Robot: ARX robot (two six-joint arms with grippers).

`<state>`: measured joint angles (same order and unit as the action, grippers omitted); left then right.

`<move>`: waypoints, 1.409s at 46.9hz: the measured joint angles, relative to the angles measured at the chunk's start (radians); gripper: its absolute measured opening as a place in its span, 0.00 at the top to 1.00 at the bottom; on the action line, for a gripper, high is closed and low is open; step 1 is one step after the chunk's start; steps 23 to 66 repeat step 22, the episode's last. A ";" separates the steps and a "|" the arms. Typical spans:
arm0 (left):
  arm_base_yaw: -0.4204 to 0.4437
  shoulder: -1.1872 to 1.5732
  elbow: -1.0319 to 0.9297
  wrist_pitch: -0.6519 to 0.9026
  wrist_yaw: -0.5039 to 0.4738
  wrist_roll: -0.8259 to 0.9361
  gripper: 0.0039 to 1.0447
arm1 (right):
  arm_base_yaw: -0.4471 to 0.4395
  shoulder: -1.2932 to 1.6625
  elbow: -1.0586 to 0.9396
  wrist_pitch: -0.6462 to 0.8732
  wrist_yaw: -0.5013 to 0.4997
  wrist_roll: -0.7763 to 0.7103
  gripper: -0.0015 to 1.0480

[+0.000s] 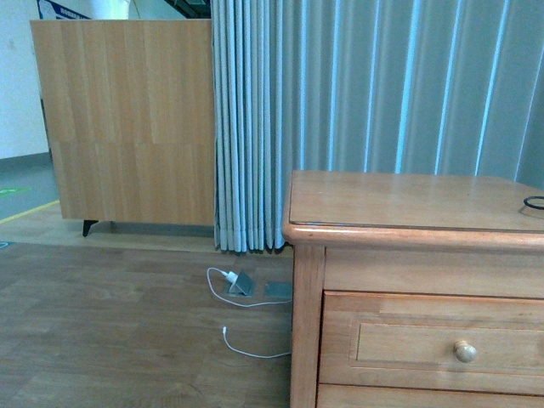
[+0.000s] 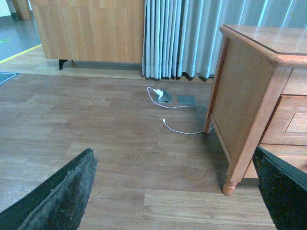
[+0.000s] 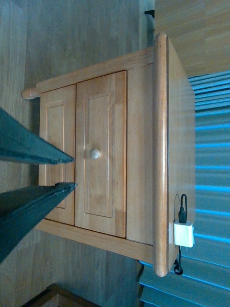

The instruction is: Place pink marker in drawer with both arms

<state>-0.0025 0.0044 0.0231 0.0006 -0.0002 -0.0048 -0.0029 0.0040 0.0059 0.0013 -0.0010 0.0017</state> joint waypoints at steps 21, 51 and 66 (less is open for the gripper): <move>0.000 0.000 0.000 0.000 0.000 0.000 0.06 | 0.000 0.000 0.000 0.000 0.000 0.001 0.06; 0.000 0.000 0.000 0.000 0.000 0.000 0.06 | 0.000 0.000 0.000 0.000 0.000 0.001 0.06; 0.000 0.000 0.000 0.000 0.000 0.000 0.06 | 0.000 0.000 0.000 0.000 0.000 0.001 0.06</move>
